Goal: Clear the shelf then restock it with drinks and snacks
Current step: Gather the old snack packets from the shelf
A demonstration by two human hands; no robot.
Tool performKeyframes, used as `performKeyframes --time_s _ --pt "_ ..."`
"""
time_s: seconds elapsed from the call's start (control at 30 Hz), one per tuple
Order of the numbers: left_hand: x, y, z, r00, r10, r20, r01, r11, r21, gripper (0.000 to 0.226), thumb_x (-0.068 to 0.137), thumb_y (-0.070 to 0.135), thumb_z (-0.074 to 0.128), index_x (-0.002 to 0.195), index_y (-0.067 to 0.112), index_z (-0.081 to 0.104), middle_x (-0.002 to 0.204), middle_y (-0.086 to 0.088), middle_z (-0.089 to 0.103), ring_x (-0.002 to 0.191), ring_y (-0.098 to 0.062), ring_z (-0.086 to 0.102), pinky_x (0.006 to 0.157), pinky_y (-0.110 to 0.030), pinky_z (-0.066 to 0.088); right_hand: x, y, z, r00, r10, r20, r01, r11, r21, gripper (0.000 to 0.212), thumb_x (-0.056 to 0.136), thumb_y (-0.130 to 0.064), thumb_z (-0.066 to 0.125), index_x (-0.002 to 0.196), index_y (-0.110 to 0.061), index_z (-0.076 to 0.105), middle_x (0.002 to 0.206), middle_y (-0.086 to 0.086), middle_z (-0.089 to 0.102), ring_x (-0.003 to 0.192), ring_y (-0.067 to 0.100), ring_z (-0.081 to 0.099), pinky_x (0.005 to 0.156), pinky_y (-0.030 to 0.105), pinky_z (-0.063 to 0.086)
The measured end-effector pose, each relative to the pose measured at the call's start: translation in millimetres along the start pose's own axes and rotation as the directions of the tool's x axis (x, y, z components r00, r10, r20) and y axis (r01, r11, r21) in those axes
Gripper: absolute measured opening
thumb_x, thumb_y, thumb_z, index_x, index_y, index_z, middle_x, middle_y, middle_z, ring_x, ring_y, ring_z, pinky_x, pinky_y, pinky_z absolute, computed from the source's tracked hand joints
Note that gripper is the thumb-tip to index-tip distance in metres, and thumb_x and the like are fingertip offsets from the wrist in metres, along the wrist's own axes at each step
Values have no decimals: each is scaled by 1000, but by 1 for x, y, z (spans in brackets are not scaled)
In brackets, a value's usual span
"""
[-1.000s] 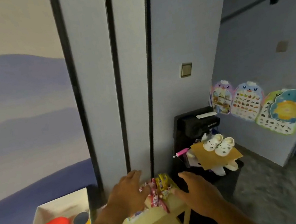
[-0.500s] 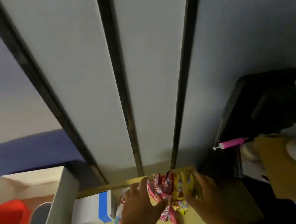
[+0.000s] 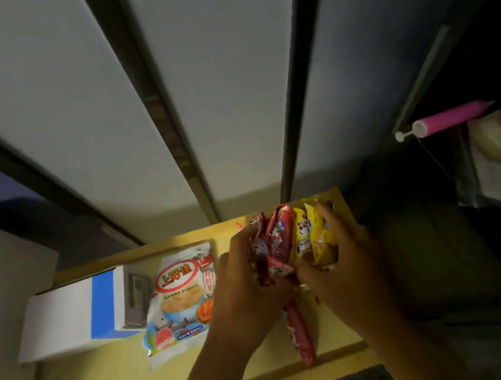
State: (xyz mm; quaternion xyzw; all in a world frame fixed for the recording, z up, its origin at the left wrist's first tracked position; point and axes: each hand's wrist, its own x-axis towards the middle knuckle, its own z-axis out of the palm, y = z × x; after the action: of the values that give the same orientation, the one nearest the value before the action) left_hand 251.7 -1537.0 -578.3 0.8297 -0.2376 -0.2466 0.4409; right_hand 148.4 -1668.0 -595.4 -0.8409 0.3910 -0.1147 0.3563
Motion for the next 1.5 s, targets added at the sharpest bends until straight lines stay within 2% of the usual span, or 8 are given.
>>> performKeyframes --time_s 0.23,0.37,0.57,0.73,0.93,1.03,1.2,1.5 --pt "-19 34 -20 987 126 104 -105 977 -188 92 66 -5 85 130 52 50 124 2 60 111 -26 63 68 -43 62 -52 -13 -36 985 175 12 -156 846 510 84 71 -51 84 138 -62 35 135 -23 53 113 -5 56 85 21 52" --pt "-54 79 -4 913 294 283 -213 935 -285 90 64 10 86 138 43 48 137 3 56 119 -28 62 79 -42 61 -110 0 -87 963 259 -69 -145 719 680 82 69 -35 90 132 -62 46 129 -21 62 111 -1 64 84 26 59" --pt "-101 131 107 769 345 538 -212 932 -294 85 42 50 92 118 24 65 138 -17 57 103 -18 68 101 -46 51 -215 76 -159 839 450 -307 -168 749 641 89 58 -40 91 133 -60 48 125 -17 65 103 3 68 76 22 60" --pt "-182 130 214 603 450 658 -367 890 -271 84 60 40 82 135 49 47 134 26 45 122 1 54 90 -17 52 -297 179 -184 667 614 -421 -279 730 624 89 62 -33 94 133 -60 47 120 -14 63 103 7 67 74 26 61" --pt "-206 81 364 561 364 744 -405 904 -138 74 71 19 76 133 47 47 130 20 36 115 4 54 85 -15 55 -336 323 -183 502 709 -496 -504 706 498 87 71 -39 87 144 -45 41 114 -17 51 98 0 60 80 36 61" --pt "-208 55 419 564 326 759 -419 905 -77 70 77 9 75 130 46 46 129 12 34 112 14 50 80 -9 53 -334 378 -171 508 726 -463 -578 686 442 88 70 -47 84 145 -44 38 112 -12 49 97 2 59 79 37 61" --pt "-196 9 475 555 310 772 -605 788 118 81 72 21 76 143 36 38 140 11 29 130 -19 45 97 -38 55 -320 431 -143 586 714 -384 -688 688 229 90 72 -57 75 148 -42 30 124 -3 49 110 17 56 81 39 58" --pt "-205 -14 489 550 162 819 -698 627 345 80 84 38 65 152 33 24 150 3 28 136 -22 34 107 -40 41 -309 443 -120 656 724 -212 -713 687 140 67 77 -57 70 138 -41 48 143 -5 47 114 19 59 79 34 52"
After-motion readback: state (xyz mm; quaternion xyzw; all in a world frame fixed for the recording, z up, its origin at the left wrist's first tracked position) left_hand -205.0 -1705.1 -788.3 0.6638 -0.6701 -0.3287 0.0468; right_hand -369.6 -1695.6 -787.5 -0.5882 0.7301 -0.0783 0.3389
